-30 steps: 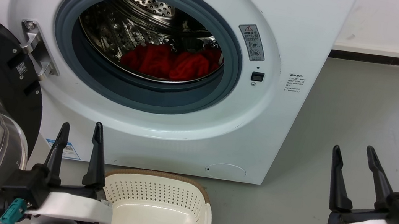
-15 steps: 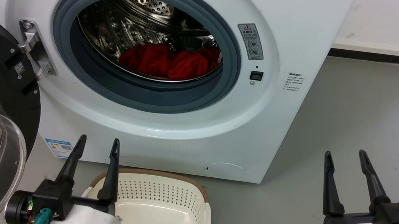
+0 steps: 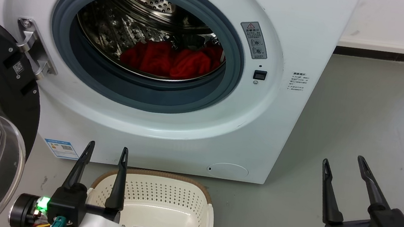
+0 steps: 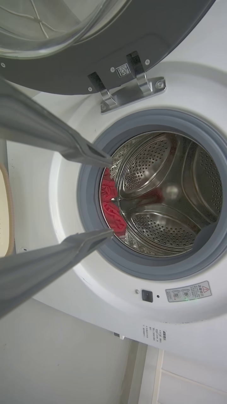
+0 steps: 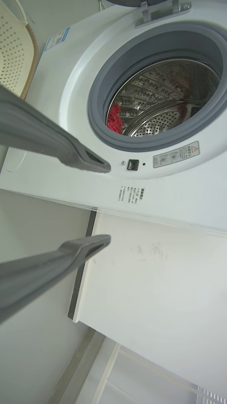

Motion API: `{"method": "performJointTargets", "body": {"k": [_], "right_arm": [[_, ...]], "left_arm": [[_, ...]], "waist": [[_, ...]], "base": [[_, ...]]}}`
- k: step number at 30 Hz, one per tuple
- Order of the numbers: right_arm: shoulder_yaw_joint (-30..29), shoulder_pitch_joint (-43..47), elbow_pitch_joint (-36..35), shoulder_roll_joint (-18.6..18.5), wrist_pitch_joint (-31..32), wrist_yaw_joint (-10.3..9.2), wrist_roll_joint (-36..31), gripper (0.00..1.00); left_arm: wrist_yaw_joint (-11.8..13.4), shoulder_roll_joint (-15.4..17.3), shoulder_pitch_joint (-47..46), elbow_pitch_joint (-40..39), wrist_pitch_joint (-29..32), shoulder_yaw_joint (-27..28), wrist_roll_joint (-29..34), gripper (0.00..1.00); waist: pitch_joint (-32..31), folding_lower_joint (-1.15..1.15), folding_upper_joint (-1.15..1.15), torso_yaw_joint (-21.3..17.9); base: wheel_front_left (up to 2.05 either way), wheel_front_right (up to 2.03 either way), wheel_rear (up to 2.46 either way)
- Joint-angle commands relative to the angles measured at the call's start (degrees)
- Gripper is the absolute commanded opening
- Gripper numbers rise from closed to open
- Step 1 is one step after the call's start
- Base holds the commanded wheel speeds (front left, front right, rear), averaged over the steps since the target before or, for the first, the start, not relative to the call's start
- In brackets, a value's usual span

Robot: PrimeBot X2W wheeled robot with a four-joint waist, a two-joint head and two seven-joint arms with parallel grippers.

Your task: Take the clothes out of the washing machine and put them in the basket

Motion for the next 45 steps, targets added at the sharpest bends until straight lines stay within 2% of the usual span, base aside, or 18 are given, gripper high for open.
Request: {"method": "performJointTargets", "body": {"k": [1, 5, 21, 26, 32, 34, 37, 43, 45], "right_arm": [[0.12, 0.53, 0.44, -0.26, -0.2, -0.04, 1.02, 1.0], [-0.43, 0.58, 2.32, -0.24, -0.2, -0.04, 6.45, 1.0], [-0.46, 0.24, 3.56, -0.2, -0.19, -0.04, 5.08, 1.0], [0.2, -2.01, 2.56, -0.24, -0.19, -0.04, 5.52, 1.0], [-0.96, -5.76, 0.87, -0.18, -0.19, -0.04, 7.0, 1.0], [-1.98, -7.7, -0.48, -0.18, -0.19, -0.04, 8.81, 1.0], [-2.27, -9.51, -1.55, -0.1, -0.19, -0.04, 9.85, 1.0], [-2.96, -12.52, -2.55, -0.1, -0.19, -0.04, 13.11, 1.0], [-2.96, -13.11, -2.58, -0.1, -0.19, -0.05, 14.0, 1.0]], "left_arm": [[-0.09, 0.19, 0.23, -0.11, -0.39, 0.01, 0.53, 1.0], [-0.06, 0.09, 0.49, -0.09, -0.33, 0.27, -0.26, 1.0], [-0.62, -0.17, 0.07, 0.18, -0.33, 0.7, -0.55, 1.0], [-0.36, -0.23, 0.03, 0.87, -0.33, 3.23, -1.88, 1.0], [-3.62, -0.13, -4.83, 2.43, -0.33, 7.15, -4.81, 1.0], [-4.99, 1.45, -8.97, 2.59, -0.33, 9.95, -5.55, 1.0], [-6.08, 4.93, -14.48, 4.03, -0.33, 11.26, -5.59, 1.0], [-6.78, 14.71, -28.88, 13.61, -0.2, 9.65, -6.33, 1.0], [-6.84, 17.69, -34.65, 17.39, 1.74, 8.39, -7.24, 1.0]], "waist": [[0.0, 0.0, 0.0, 0.0], [-0.23, 0.0, 0.0, -0.02], [-0.18, 0.0, 0.0, 0.07], [2.21, 0.0, 0.0, -2.35], [10.17, 0.0, 0.0, -6.62], [15.96, 0.0, 0.0, -9.11], [21.58, 0.0, 0.0, -11.39], [30.2, 0.0, 0.0, -14.87], [32.0, 0.0, 0.0, -15.67]], "base": [[0.0, 0.0, 0.0], [0.0, 0.0, 0.0], [0.0, 0.0, 0.0], [0.0, 0.0, 0.0], [0.0, 0.0, 0.0], [0.0, 0.0, 0.0], [0.0, 0.0, 0.0], [0.0, 0.0, 0.0], [0.0, 0.0, 0.0]]}}
